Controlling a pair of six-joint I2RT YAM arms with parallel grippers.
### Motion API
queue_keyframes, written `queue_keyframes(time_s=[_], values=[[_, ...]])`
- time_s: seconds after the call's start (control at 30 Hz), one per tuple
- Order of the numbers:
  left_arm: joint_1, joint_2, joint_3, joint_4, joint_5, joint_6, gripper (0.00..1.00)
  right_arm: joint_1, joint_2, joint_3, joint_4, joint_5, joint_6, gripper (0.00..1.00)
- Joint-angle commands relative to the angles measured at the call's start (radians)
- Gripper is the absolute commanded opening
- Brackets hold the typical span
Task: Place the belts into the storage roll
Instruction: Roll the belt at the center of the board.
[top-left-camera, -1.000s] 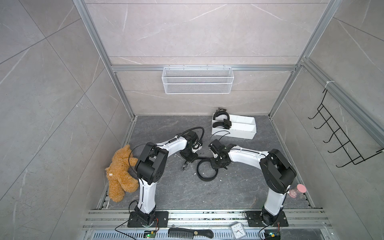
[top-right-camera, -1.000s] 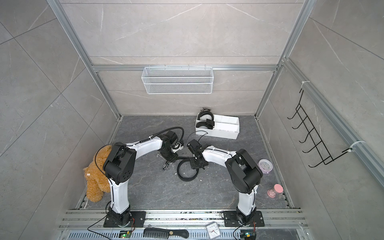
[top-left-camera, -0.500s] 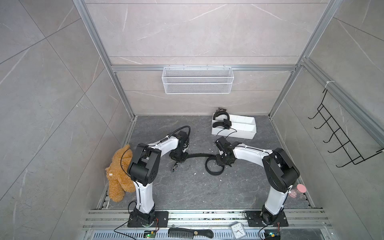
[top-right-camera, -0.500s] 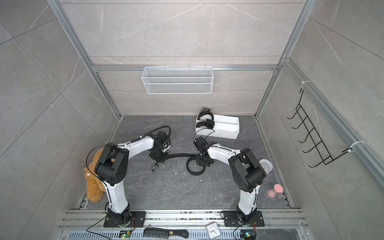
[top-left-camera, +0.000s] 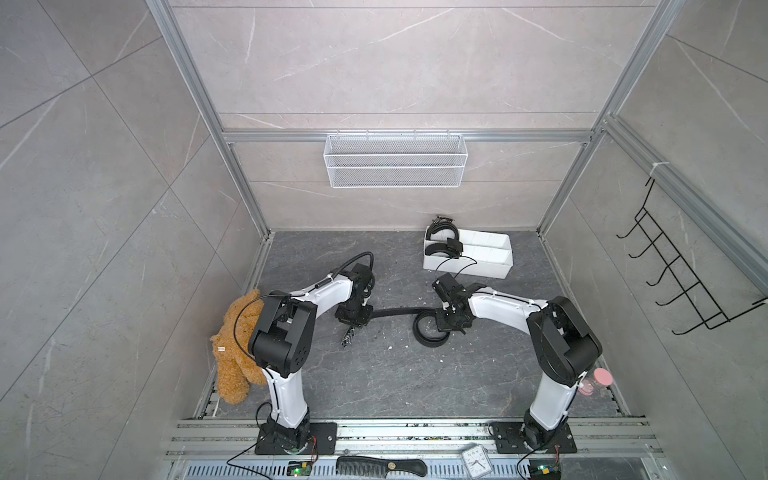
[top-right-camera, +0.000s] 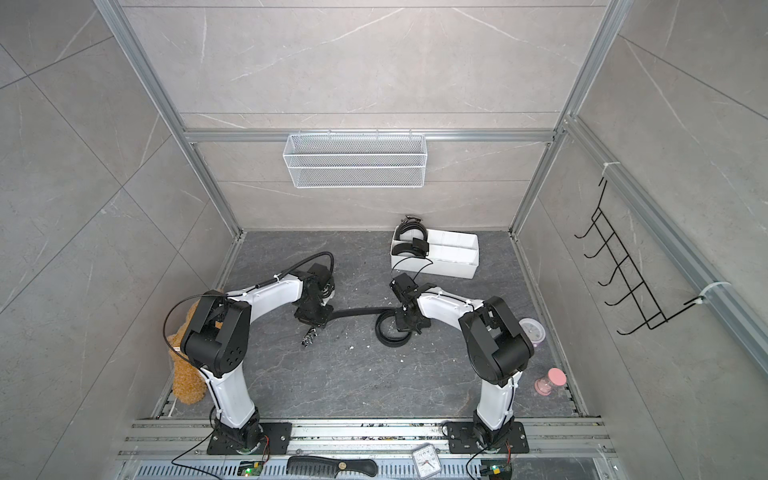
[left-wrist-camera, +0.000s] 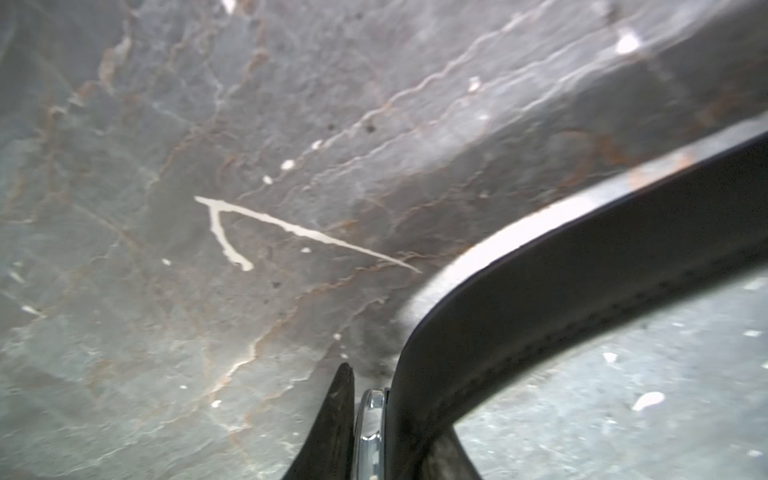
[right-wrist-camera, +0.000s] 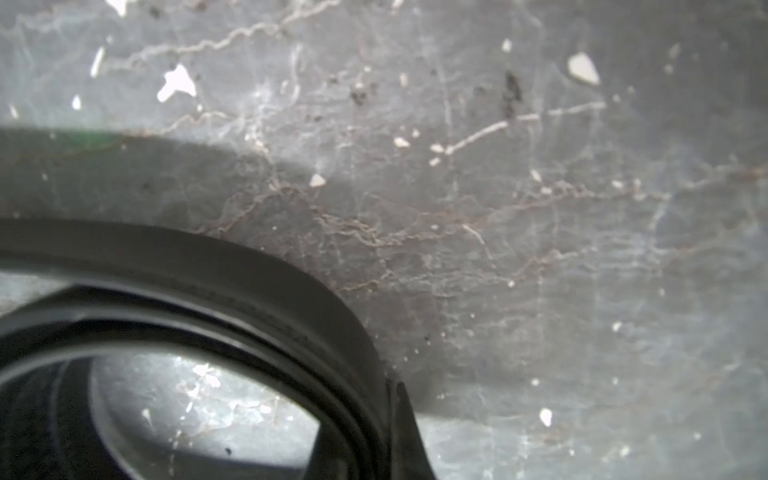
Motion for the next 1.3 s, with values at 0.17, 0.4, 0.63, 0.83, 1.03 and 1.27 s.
queue_keyframes(time_s=[0.17, 0.4, 0.63, 0.83, 1.03, 1.27], values=[[-0.110, -0.103, -0.162, 0.045, 0.194, -0.384, 0.00, 0.033, 0.049, -0.015, -0.065, -0.038, 0.178, 0.00], [-0.315, -0.113, -0.186, 0.173, 0.280, -0.710, 0.10, 0.114, 0.191, 0.138, -0.066, -0.058, 0.214, 0.00], [-0.449, -0.109, -0.136, 0.261, 0.332, -0.906, 0.86, 0.137, 0.269, 0.201, -0.056, -0.083, 0.187, 0.00], [-0.454, -0.264, -0.125, 0.250, 0.229, -0.919, 0.99, 0.147, 0.269, 0.204, -0.041, -0.100, 0.140, 0.00], [-0.401, -0.425, -0.128, 0.137, 0.038, -0.814, 0.99, 0.157, 0.266, 0.212, -0.045, -0.112, 0.105, 0.00], [-0.259, -0.380, -0.205, 0.128, -0.055, -0.717, 0.98, 0.162, 0.266, 0.217, -0.053, -0.120, 0.092, 0.00]])
